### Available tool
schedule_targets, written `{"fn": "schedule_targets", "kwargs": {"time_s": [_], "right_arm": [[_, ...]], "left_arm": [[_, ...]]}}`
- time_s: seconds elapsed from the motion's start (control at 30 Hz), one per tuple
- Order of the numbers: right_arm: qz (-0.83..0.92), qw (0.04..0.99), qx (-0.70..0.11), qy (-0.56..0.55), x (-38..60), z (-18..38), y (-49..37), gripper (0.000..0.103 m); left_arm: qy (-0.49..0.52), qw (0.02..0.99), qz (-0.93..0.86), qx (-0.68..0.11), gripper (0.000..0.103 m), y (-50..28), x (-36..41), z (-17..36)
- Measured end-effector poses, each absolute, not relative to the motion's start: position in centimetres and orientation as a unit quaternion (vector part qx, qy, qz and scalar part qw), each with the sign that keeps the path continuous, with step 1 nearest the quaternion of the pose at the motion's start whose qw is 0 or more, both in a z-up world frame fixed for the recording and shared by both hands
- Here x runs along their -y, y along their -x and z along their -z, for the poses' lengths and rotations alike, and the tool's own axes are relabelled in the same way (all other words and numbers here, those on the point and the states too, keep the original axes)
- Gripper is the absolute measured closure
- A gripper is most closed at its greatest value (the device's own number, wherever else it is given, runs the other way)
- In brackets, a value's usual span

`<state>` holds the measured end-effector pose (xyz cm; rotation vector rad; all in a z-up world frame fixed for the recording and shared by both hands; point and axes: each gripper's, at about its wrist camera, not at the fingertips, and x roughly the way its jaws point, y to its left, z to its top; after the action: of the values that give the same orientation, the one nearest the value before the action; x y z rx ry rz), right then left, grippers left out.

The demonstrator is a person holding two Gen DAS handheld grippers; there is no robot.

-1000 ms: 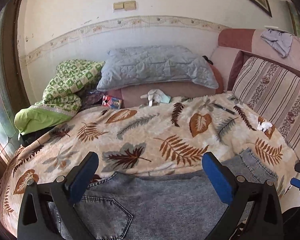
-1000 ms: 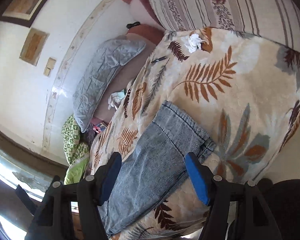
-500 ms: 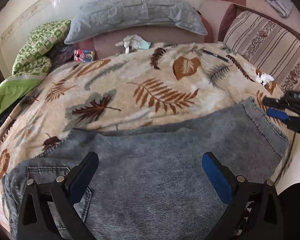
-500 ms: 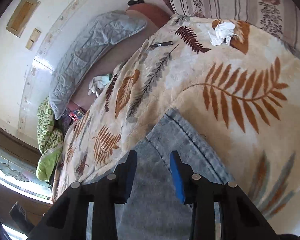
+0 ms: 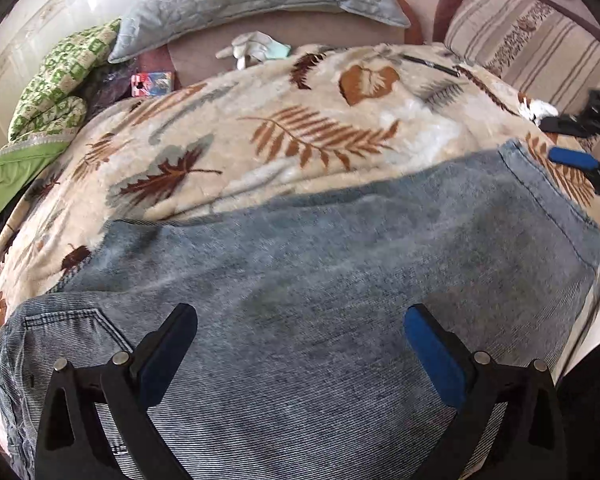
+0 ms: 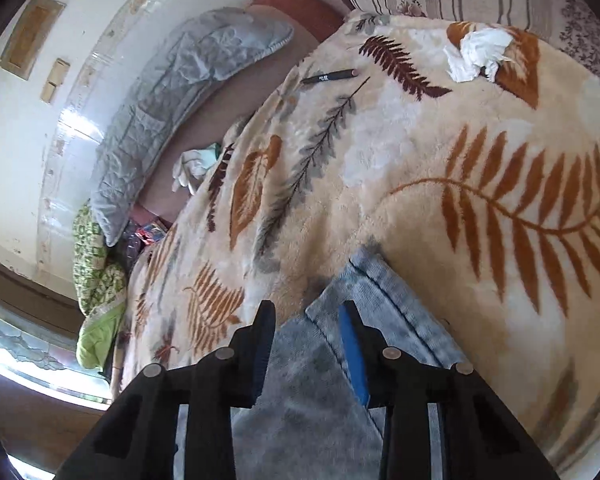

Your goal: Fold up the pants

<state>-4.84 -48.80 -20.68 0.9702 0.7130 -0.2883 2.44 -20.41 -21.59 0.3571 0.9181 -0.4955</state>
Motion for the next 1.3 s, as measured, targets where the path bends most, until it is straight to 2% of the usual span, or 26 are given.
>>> {"fn": "schedule_targets", "kwargs": {"time_s": [0.07,0.1,0.13,0.37,0.63,0.97,1.0,1.07,1.1,1.3], "right_arm": [[0.123,0.817,-0.323,-0.461,48.7,19.3,7.7,0.058],[0.127,0.818,-0.322,-0.459,48.6,18.8,9.3,0.04],[0.135,0.818,-0.322,-0.458,48.5,18.5,10.9,0.037],[0.119,0.775,-0.315,-0.535,47.9,21.2,18.2,0.037],[0.138,0.736,-0.313,-0.584,47.5,26.2,18.6,0.037],[0.158,0.75,-0.281,-0.578,47.9,26.6,17.3,0.036],[0.16,0.754,-0.279,-0.573,47.8,26.6,17.3,0.037],[0.173,0.761,-0.275,-0.562,47.6,26.3,17.2,0.048],[0.18,0.763,-0.276,-0.555,47.7,26.3,17.1,0.066],[0.184,0.784,-0.267,-0.53,47.3,25.1,16.5,0.071]], "left_arm": [[-0.161,0.854,0.246,-0.429,0.0,-2.4,20.4,20.6],[-0.16,0.857,0.248,-0.423,0.0,-2.3,20.6,20.1],[-0.159,0.861,0.248,-0.416,0.0,-2.2,20.7,19.6],[-0.157,0.866,0.266,-0.394,0.0,-1.0,22.0,17.9],[-0.177,0.862,0.267,-0.393,0.0,0.0,22.1,18.4],[-0.15,0.866,0.209,-0.429,0.0,-3.9,20.0,20.9],[-0.159,0.861,0.205,-0.437,0.0,-4.1,20.2,21.7],[-0.176,0.851,0.198,-0.452,0.0,-4.4,20.6,23.3],[-0.177,0.849,0.199,-0.456,0.0,-4.4,20.6,23.7],[-0.149,0.849,0.201,-0.465,0.0,-5.2,19.5,22.5]]}}
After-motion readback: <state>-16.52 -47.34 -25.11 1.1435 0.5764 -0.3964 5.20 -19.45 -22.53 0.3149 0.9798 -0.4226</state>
